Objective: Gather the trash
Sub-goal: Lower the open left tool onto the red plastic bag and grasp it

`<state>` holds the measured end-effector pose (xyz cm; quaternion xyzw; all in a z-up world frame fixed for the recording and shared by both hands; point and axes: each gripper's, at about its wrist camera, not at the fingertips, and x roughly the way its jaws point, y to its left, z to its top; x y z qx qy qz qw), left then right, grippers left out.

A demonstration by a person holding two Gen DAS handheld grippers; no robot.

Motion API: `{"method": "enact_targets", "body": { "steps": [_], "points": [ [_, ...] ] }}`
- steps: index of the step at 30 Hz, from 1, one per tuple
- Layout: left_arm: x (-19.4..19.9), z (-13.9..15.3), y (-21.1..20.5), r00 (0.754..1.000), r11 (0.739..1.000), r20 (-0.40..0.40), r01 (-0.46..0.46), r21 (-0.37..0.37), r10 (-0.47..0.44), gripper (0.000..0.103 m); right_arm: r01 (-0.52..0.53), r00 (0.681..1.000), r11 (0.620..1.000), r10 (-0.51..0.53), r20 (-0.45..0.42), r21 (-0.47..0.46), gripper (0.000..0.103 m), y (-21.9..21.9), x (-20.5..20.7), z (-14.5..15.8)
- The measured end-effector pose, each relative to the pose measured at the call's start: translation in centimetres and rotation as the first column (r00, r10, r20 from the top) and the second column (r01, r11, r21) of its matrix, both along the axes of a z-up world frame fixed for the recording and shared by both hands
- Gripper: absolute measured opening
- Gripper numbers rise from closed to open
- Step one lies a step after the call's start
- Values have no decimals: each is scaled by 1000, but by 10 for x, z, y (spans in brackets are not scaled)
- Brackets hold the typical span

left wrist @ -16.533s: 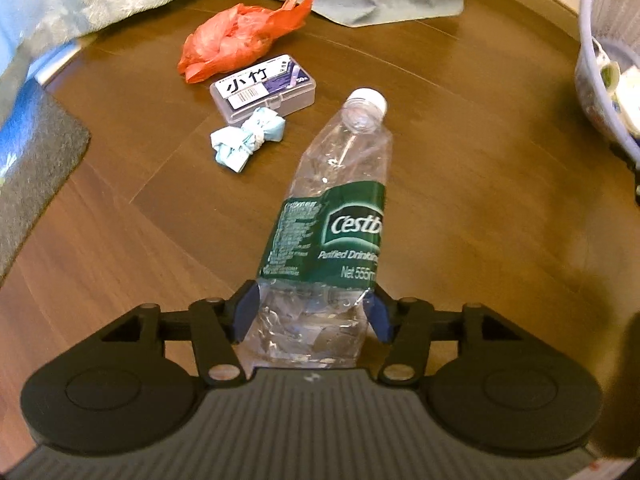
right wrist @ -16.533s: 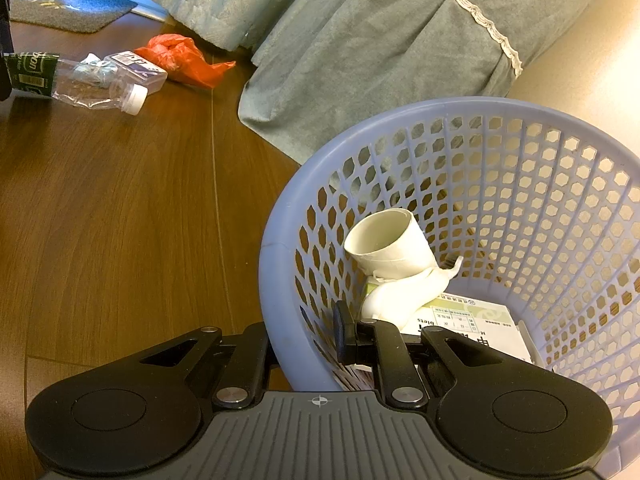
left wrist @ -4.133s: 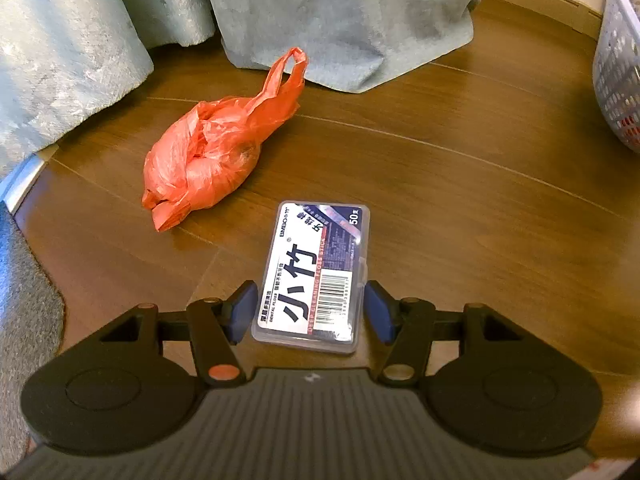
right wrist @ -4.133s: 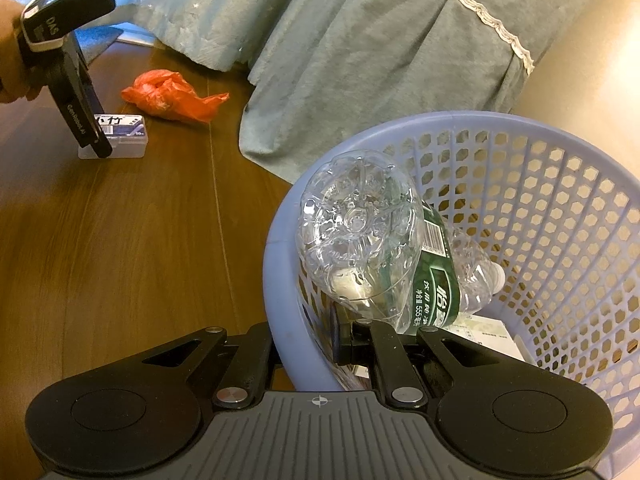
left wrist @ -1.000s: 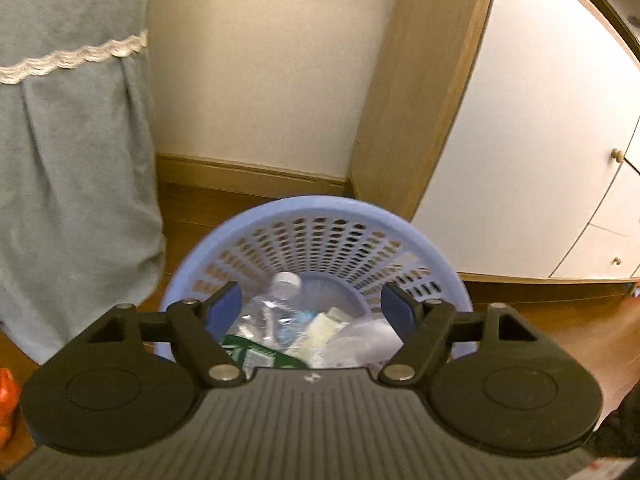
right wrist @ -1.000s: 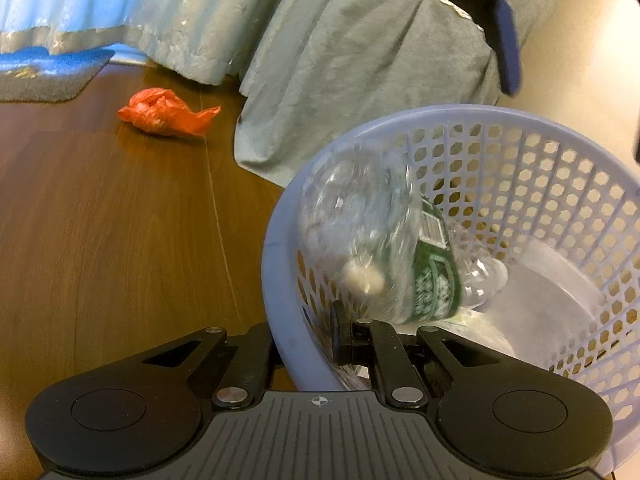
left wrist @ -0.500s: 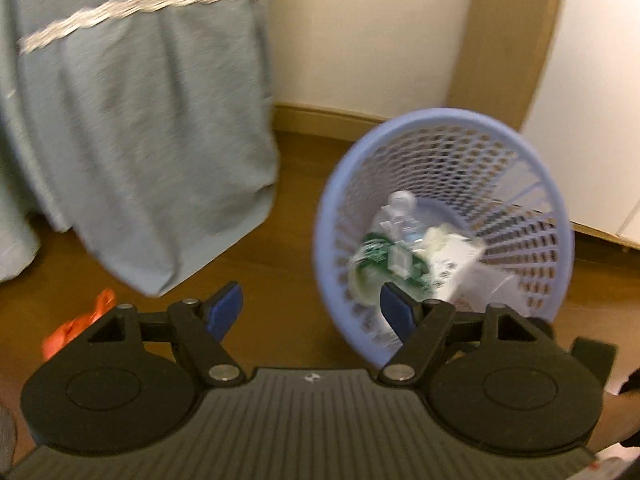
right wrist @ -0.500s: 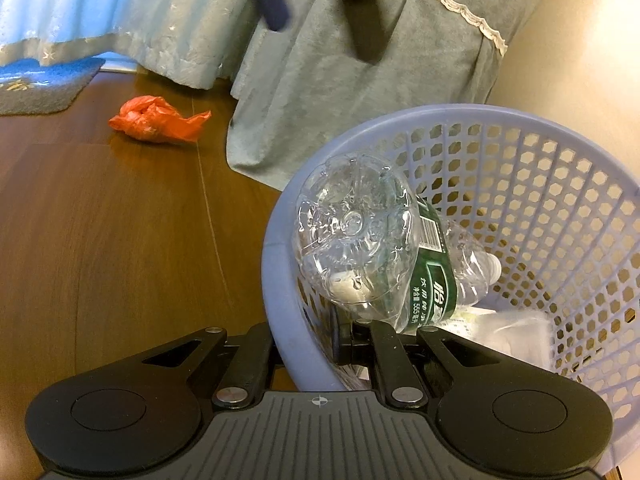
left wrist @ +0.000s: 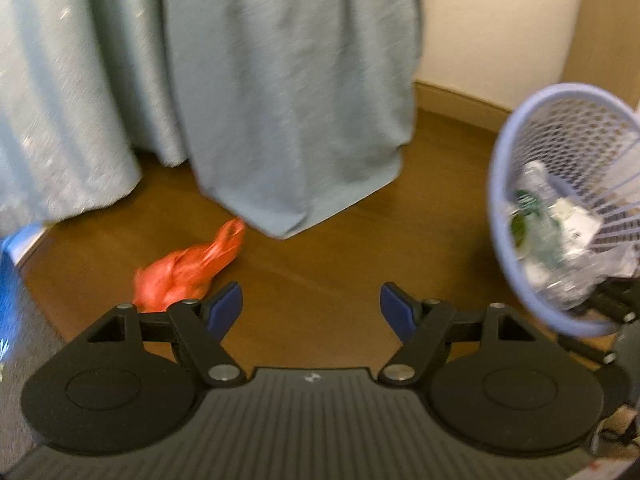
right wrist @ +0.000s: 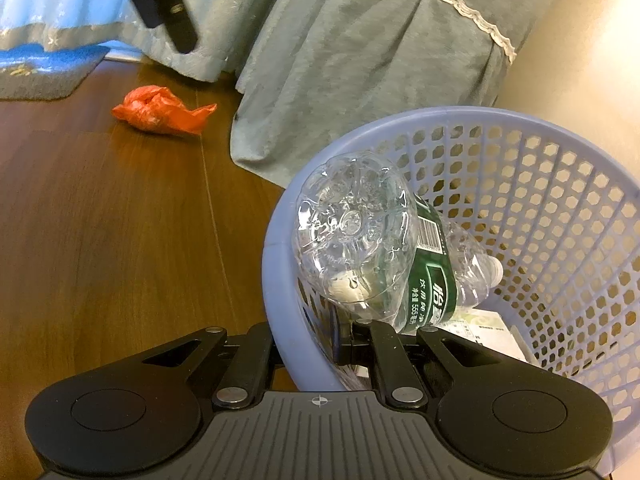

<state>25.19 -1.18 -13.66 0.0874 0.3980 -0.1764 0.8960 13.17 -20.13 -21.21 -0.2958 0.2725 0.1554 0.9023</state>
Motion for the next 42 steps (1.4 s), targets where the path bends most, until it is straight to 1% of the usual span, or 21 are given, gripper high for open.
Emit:
{"method": "enact_targets", "body": {
  "steps": [4,7,12,19,24,27,29,30,35,39,41,42],
  "points": [
    [2,-21,25,999,999,-11,-43,12,43,72,-2,1000,1000,2,4,-15,6,1,0,-1],
    [2,-35,38,998,998,-21,-58,12,58,72,-33,999,999,33,-5,-30,6,2,0,-3],
    [10,-46,53,998,997,-19,-64,31,64,72,-27,1000,999,26,-8,-41,6,4,3,-3],
    [47,-61,76,998,994,6,-68,88,67,72,-29,1000,998,28,-12,-51,6,6,5,-2],
    [80,-79,87,999,984,10,-32,173,30,73,-46,999,997,45,-13,-61,6,3,7,-2],
    [100,-88,94,1000,980,-1,-28,199,29,72,-48,999,997,47,-14,-59,6,3,11,-2],
    [111,-94,96,1000,978,-14,-22,208,25,70,-44,999,997,43,-13,-56,6,5,15,-2],
    [118,-97,96,1000,977,-21,-12,211,17,66,-44,999,997,44,-12,-57,6,5,17,-2],
    [140,-105,94,998,973,-60,46,228,-33,64,-58,998,995,58,-11,-76,6,7,21,-6],
    [154,-112,93,993,971,-106,70,228,-47,56,-62,998,994,62,-8,-85,6,8,23,-8],
    [157,-115,94,992,970,-114,71,234,-45,52,-64,998,994,64,-9,-86,6,8,23,-8],
    [159,-117,95,991,971,-125,71,229,-43,47,-64,998,994,63,-9,-86,6,8,23,-8]
  ]
}}
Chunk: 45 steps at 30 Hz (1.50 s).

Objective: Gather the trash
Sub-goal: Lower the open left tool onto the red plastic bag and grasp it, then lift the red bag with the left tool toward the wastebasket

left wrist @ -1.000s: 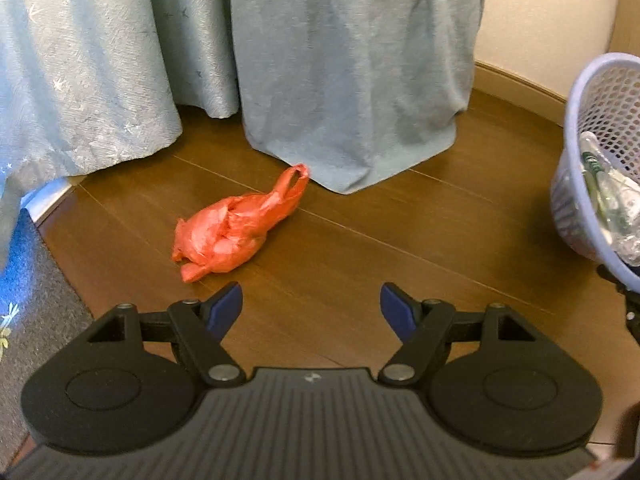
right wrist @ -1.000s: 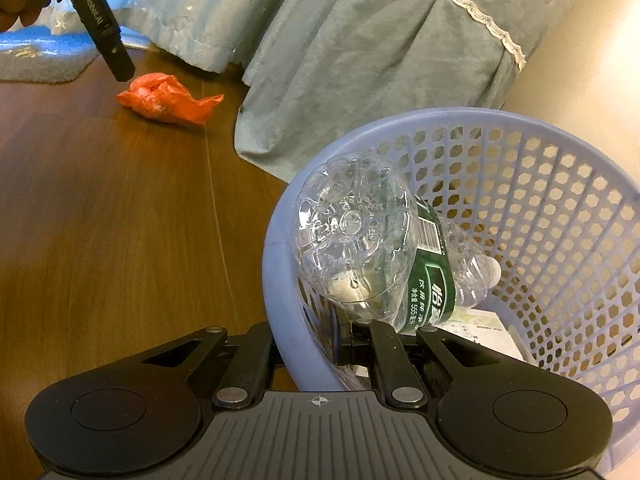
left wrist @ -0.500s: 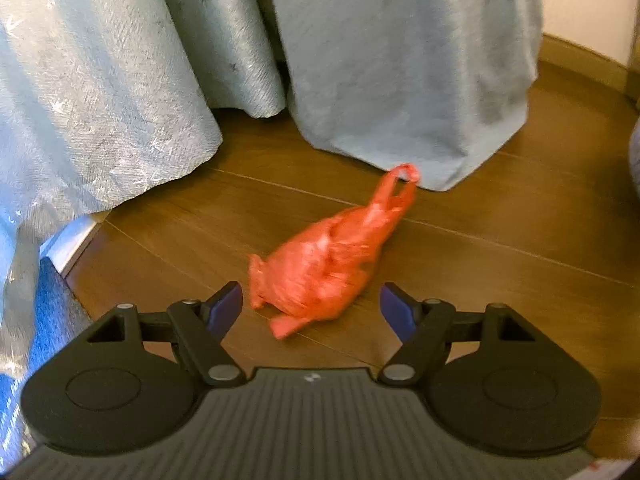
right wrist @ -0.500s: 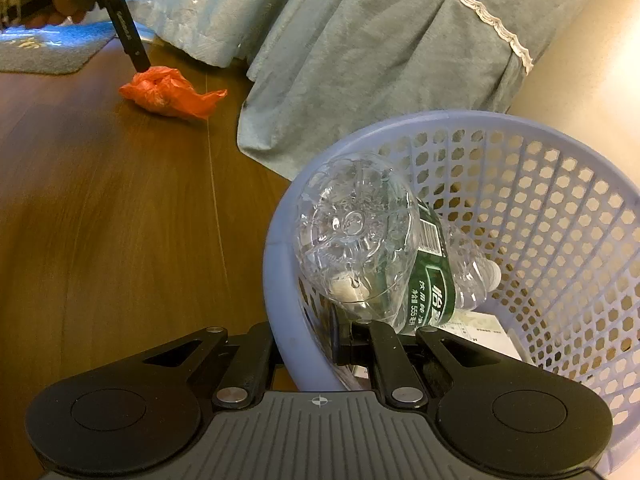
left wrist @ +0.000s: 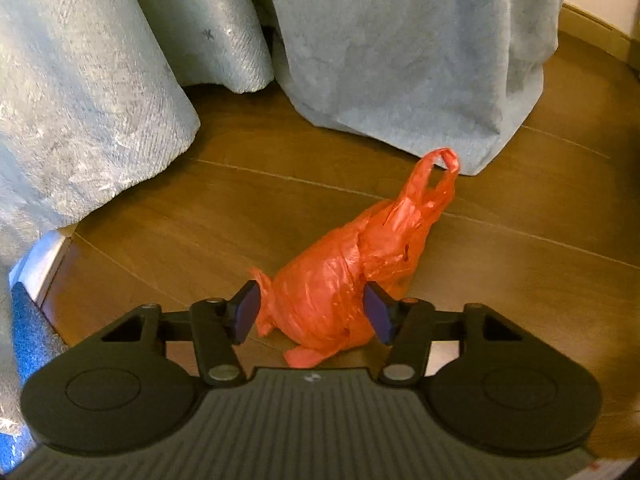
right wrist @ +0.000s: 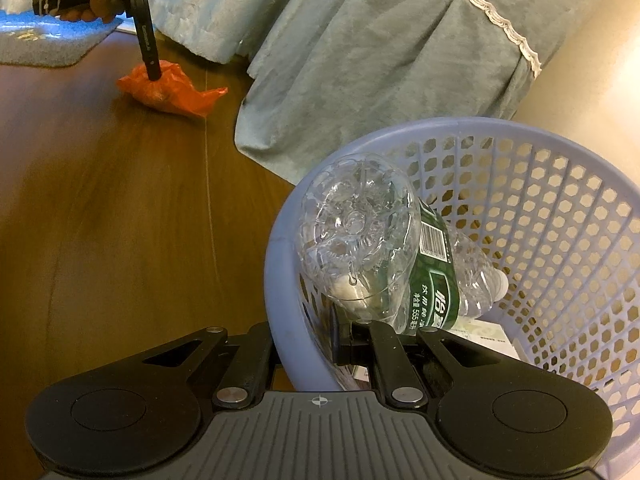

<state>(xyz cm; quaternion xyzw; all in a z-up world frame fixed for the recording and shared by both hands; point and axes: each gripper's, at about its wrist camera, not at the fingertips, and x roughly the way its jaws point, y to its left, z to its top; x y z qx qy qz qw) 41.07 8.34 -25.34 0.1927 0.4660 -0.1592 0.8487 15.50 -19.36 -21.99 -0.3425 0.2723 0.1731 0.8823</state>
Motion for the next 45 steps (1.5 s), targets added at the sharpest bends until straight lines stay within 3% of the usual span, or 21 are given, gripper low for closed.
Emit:
{"method": "enact_targets", "body": {
  "steps": [7,9,20,30,38,45],
  "points": [
    [-4,-2,3,999,999,-21,-33,-8,33,21,-5,1000,1000,5,2,-7,6,-2,2,-3],
    [-11,2,3,998,998,-17,-60,-19,60,17,-6,1000,1000,6,3,-6,6,-2,2,-3],
    [-84,30,-6,985,979,-22,-170,-109,168,16,0,1000,1000,0,2,11,6,-5,6,-3],
    [-167,54,-18,962,944,-27,-273,-185,273,16,-56,998,997,57,-22,47,6,-5,-8,6],
    [-228,82,-26,959,954,-60,-283,-100,278,16,-114,991,987,121,-60,116,6,1,-26,20],
    [-244,82,-24,946,942,-82,-321,-102,313,16,-119,987,983,132,-88,140,6,5,-22,26]
  ]
}}
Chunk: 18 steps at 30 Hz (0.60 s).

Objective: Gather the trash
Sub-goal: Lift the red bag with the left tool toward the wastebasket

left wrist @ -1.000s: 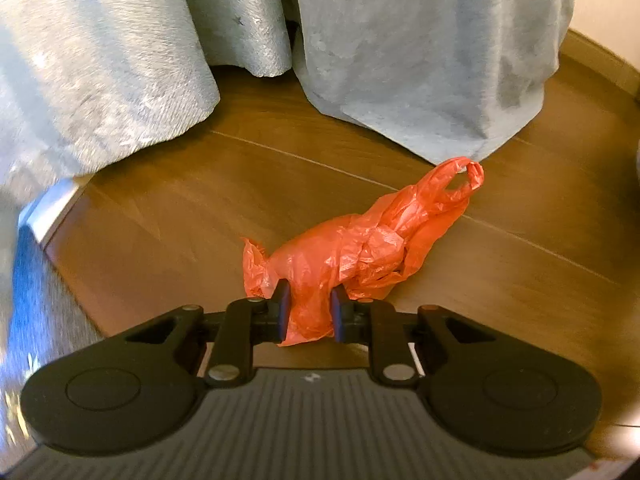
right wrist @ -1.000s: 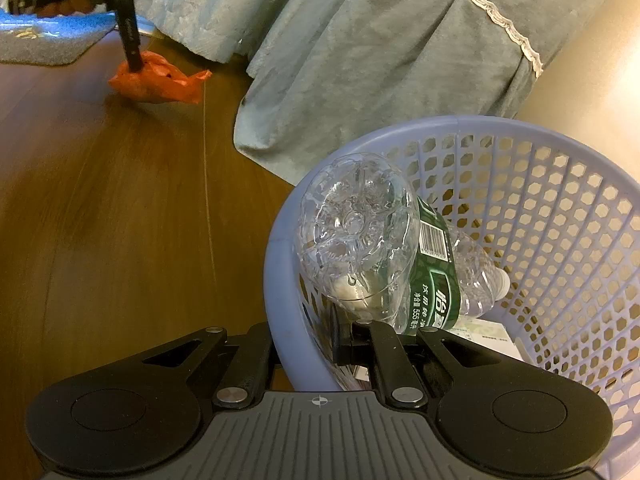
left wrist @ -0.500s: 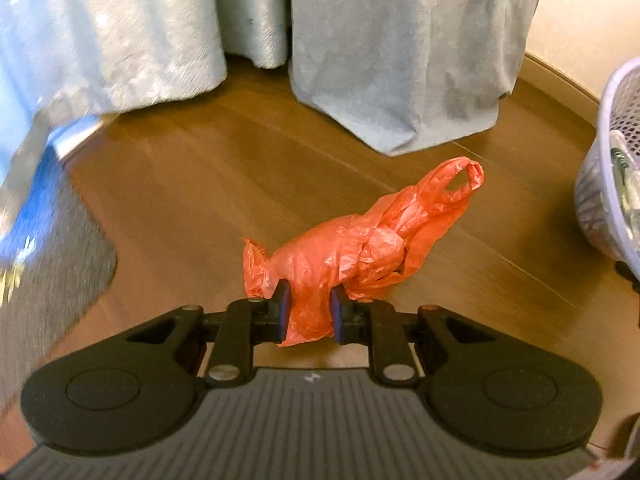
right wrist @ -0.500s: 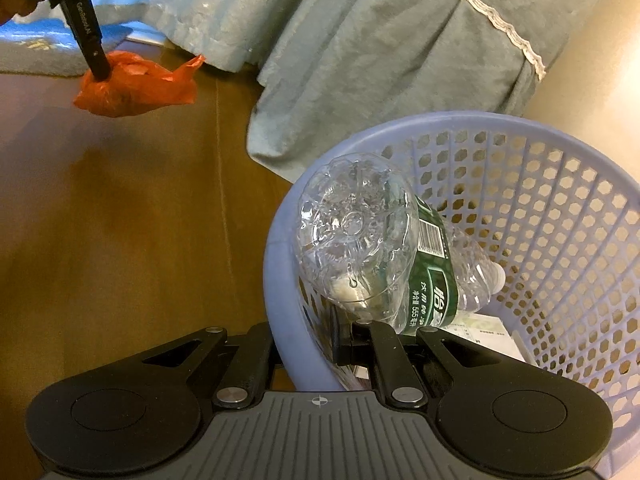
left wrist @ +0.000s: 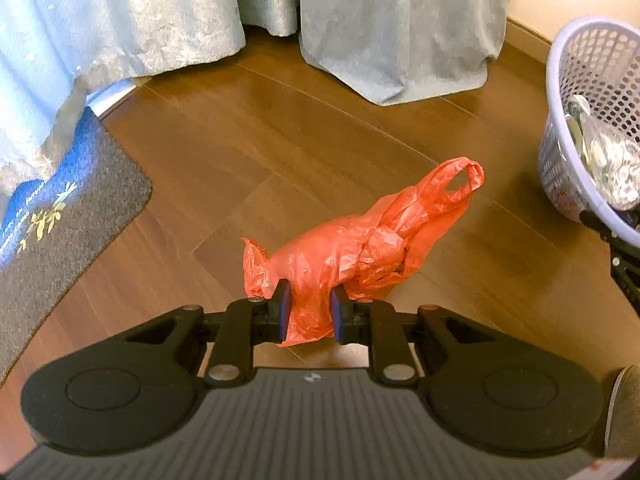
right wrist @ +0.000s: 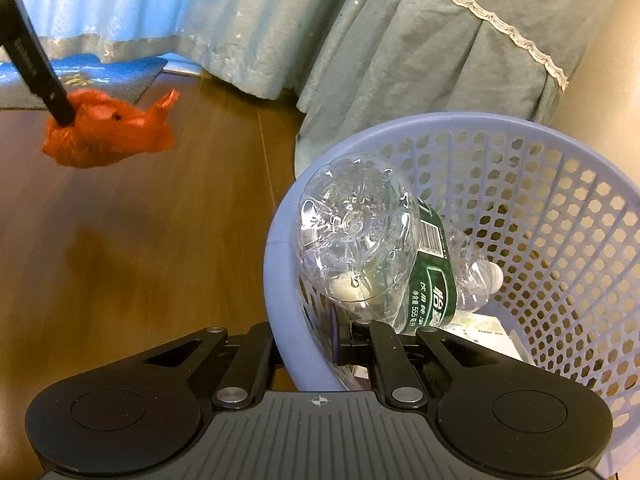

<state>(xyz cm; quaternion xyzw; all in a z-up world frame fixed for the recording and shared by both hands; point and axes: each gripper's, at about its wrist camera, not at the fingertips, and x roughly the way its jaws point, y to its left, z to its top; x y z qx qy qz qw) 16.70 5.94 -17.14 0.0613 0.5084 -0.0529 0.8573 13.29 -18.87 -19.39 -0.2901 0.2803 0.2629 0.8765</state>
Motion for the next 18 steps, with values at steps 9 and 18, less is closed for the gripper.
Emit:
{"method": "enact_targets", "body": {
  "steps": [9,18],
  "points": [
    [-4,-5,-3,1000,1000,-13,17,-14,-17,16,-54,998,998,53,-32,-25,5,-1,-4,8],
    [-15,5,-7,999,999,-3,39,-9,-39,16,-119,990,992,117,-84,-27,5,-6,-19,18]
  ]
}}
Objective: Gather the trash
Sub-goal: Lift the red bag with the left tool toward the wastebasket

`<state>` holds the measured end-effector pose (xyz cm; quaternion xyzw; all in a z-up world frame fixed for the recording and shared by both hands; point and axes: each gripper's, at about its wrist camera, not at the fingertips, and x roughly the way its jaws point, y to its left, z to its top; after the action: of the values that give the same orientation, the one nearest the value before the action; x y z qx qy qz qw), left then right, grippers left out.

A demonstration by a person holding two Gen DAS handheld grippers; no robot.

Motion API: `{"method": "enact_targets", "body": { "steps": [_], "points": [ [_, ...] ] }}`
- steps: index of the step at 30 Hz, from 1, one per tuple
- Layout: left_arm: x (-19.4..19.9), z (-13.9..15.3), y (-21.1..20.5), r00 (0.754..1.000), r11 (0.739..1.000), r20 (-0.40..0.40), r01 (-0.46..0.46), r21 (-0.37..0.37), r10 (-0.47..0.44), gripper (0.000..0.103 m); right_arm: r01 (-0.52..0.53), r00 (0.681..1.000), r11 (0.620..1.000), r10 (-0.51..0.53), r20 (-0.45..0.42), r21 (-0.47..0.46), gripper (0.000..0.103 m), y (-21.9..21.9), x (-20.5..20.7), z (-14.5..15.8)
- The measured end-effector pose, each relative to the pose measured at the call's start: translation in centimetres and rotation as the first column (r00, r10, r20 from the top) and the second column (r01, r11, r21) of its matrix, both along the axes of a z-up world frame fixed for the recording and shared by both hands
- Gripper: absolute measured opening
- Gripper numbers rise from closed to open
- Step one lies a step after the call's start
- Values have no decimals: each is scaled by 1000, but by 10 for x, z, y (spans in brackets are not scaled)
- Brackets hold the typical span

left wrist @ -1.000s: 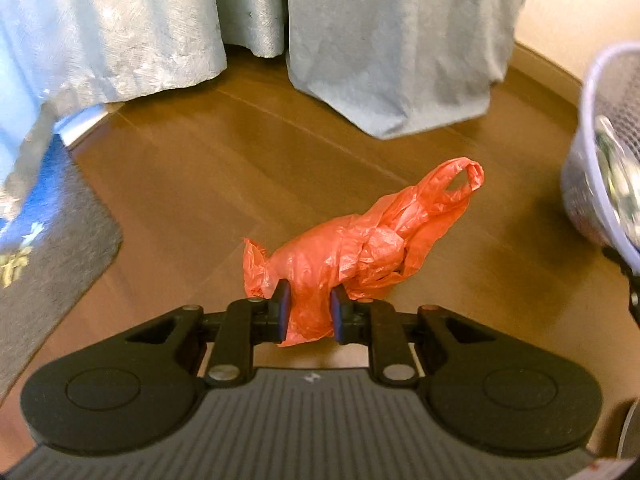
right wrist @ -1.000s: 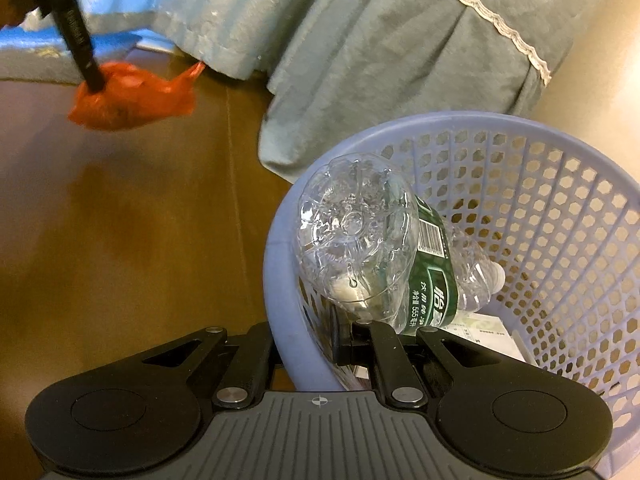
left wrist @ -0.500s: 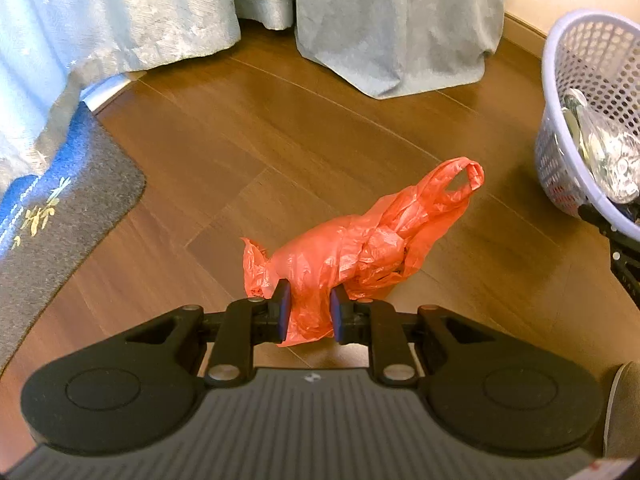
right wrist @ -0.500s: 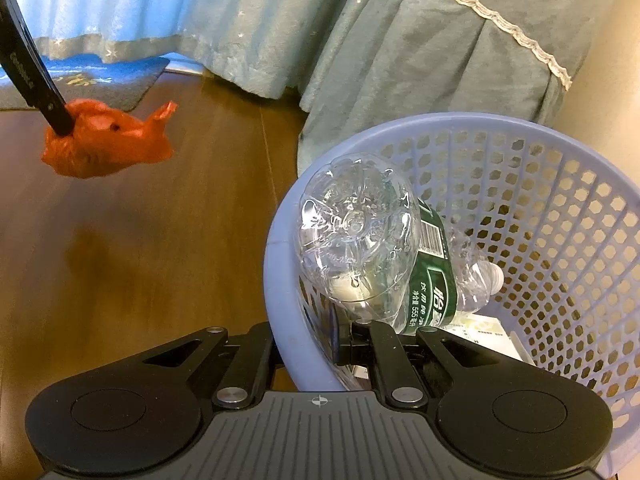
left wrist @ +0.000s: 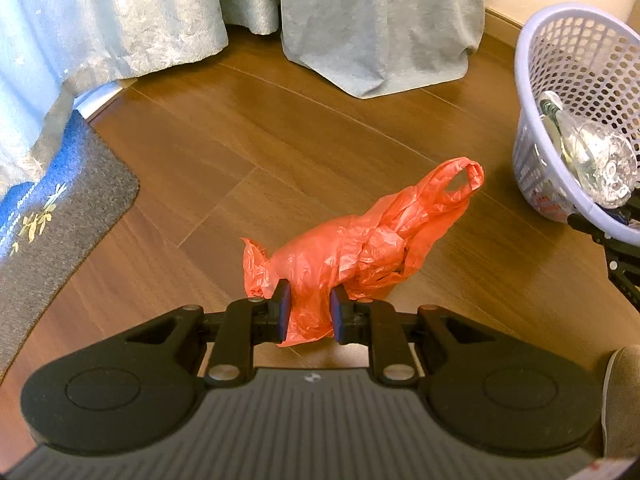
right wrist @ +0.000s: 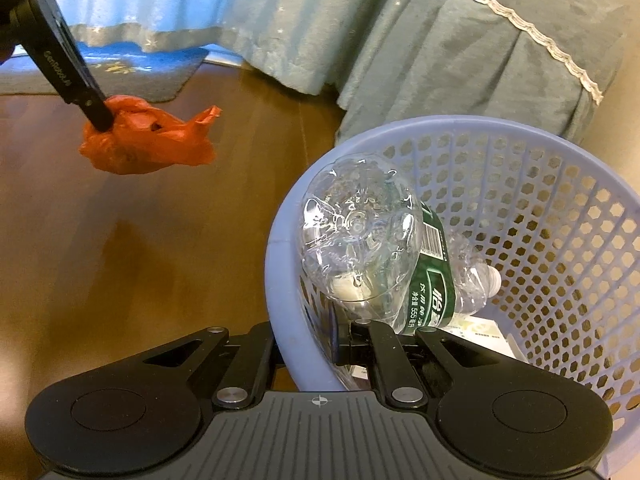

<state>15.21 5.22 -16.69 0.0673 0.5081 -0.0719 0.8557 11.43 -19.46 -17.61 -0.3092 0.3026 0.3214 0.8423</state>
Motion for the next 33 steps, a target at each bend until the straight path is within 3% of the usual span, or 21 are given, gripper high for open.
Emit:
{"method": "enact_targets", "body": {
  "steps": [7,18,28,33],
  "points": [
    [-8,8,8,1000,1000,4,-3,-3,3,16,-82,995,996,83,-49,23,5,-1,-11,7],
    [-33,40,30,998,998,40,-54,-26,55,16,-219,966,966,234,-107,135,1,21,-27,28],
    [-61,59,26,996,994,52,-68,-86,73,16,-349,893,911,394,-215,219,0,39,-45,40],
    [-66,68,26,993,990,62,-92,-105,99,16,-387,866,902,427,-260,191,0,41,-47,40]
  ]
}}
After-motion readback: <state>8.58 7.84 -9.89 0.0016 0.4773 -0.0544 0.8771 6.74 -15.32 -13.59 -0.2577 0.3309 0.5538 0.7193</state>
